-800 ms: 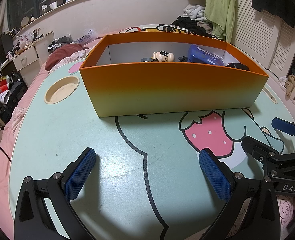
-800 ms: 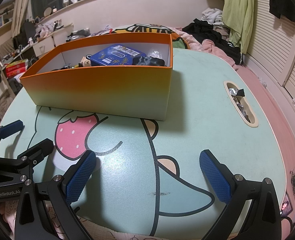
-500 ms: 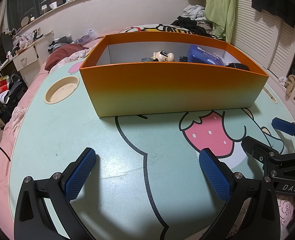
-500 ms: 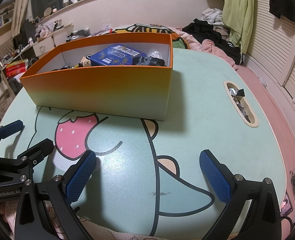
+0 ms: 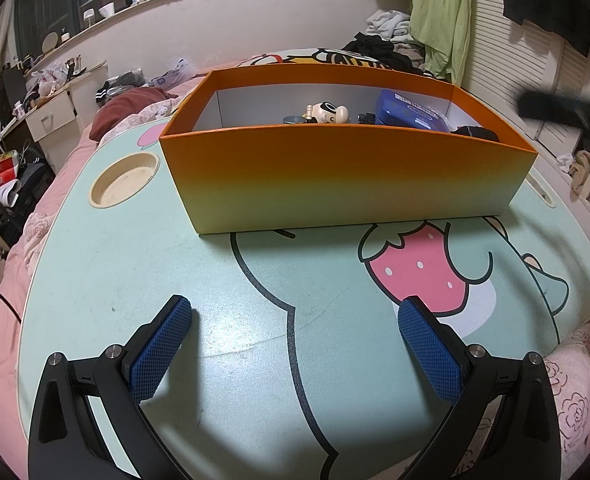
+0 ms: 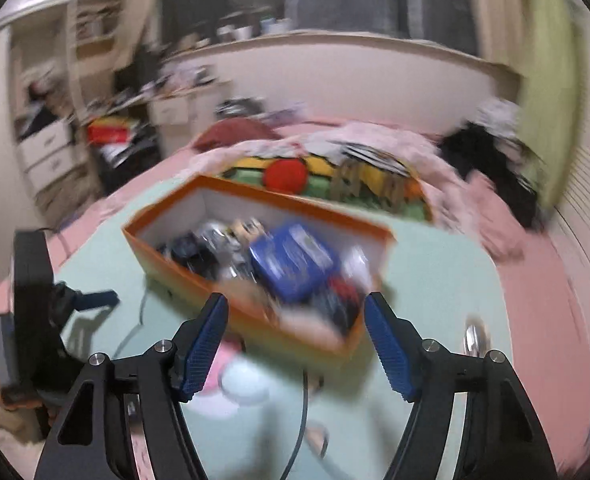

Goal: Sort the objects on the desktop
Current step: 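Reach the right gripper into the orange box and grasp the blue tin, then lift the blue tin out with the right gripper and set it on the table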

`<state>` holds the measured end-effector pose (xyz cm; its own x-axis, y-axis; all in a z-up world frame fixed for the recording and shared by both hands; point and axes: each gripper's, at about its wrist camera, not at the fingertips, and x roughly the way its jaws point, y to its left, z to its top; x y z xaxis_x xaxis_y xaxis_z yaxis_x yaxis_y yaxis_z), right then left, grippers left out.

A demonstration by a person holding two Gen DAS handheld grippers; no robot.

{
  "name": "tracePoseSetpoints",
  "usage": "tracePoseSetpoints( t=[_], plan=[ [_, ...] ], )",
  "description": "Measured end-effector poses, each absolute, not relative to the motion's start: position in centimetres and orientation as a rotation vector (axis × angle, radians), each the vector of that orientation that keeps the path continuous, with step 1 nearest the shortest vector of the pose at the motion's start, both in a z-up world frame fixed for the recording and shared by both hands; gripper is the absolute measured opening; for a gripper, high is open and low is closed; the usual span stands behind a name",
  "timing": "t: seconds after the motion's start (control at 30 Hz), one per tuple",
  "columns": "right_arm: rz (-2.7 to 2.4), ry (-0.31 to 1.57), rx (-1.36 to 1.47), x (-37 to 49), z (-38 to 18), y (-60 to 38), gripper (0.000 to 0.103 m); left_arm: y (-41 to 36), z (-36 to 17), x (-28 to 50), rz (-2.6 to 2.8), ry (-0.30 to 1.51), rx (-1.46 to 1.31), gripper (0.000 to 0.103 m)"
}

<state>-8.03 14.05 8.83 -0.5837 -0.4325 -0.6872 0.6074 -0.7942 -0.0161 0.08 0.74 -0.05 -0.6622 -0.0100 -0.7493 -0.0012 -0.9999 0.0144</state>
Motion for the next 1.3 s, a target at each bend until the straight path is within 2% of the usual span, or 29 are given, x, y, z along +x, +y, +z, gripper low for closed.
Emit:
tracePoseSetpoints(
  t=[0.1, 0.2, 0.23, 0.27, 0.3, 0.37, 0.4, 0.5, 0.53, 0.57, 0.73, 0.87, 1.0, 1.13, 1.3],
  plan=[
    [-2.217, 0.45, 1.093, -13.1, 7.9, 11.1, 0.072, 0.8, -0.1, 0.1, -2.86, -0.021, 1.289, 0.103],
    [-2.156, 0.399, 1.251, -16.2, 6.6, 10.1, 0.072, 0.8, -0.1, 0.1, -2.86, -0.021, 1.289, 0.103],
    [-2.12, 0.395, 1.29, -16.8, 5.8, 9.6, 0.074, 0.8, -0.1, 0.1, -2.86, -0.021, 1.289, 0.103],
    [-2.101, 0.42, 1.305, -16.9, 5.1, 9.3, 0.084, 0.9, -0.1, 0.1, -2.86, -0.021, 1.289, 0.103],
    [-2.097, 0.473, 1.312, -17.2, 4.4, 8.8, 0.087, 0.9, -0.1, 0.1, -2.86, -0.021, 1.288, 0.103],
    [-2.103, 0.538, 1.353, -18.0, 3.1, 8.3, 0.089, 0.9, -0.1, 0.1, -2.86, -0.021, 1.288, 0.103],
    [-2.095, 0.49, 1.363, -18.4, 2.9, 8.4, 0.09, 0.9, -0.1, 0.1, -2.859, -0.02, 1.289, 0.103],
    [-2.148, 0.405, 1.367, -18.8, 3.5, 9.4, 0.065, 0.9, 0.1, 0.2, -2.859, -0.025, 1.286, 0.103],
    [-2.148, 0.369, 1.368, -19.0, 3.9, 10.0, 0.042, 1.0, 0.1, 0.2, -2.859, -0.024, 1.287, 0.103],
    [-2.136, 0.322, 1.377, -18.9, 4.2, 10.7, 0.025, 1.0, 0.1, 0.2, -2.859, -0.023, 1.287, 0.103],
    [-2.172, 0.169, 1.365, -18.5, 4.9, 12.8, 0.021, 1.0, 0.2, 0.2, -2.859, -0.021, 1.287, 0.103],
    [-2.335, -0.073, 1.074, -14.1, 8.9, 14.9, 0.021, 1.2, 0.2, 0.1, -2.859, -0.022, 1.287, 0.103],
    [-2.189, -0.288, 0.9, -7.5, 10.5, 16.3, 0.021, 1.1, 0.2, 0.1, -2.859, -0.021, 1.287, 0.103],
    [-2.047, -0.293, 1.007, -3.5, 7.4, 16.5, 0.021, 1.1, 0.2, 0.1, -2.86, -0.02, 1.287, 0.103],
    [-2.034, -0.328, 1.195, -3.6, 2.1, 17.1, 0.021, 1.1, 0.2, 0.1, -2.86, -0.02, 1.287, 0.103]
  ],
)
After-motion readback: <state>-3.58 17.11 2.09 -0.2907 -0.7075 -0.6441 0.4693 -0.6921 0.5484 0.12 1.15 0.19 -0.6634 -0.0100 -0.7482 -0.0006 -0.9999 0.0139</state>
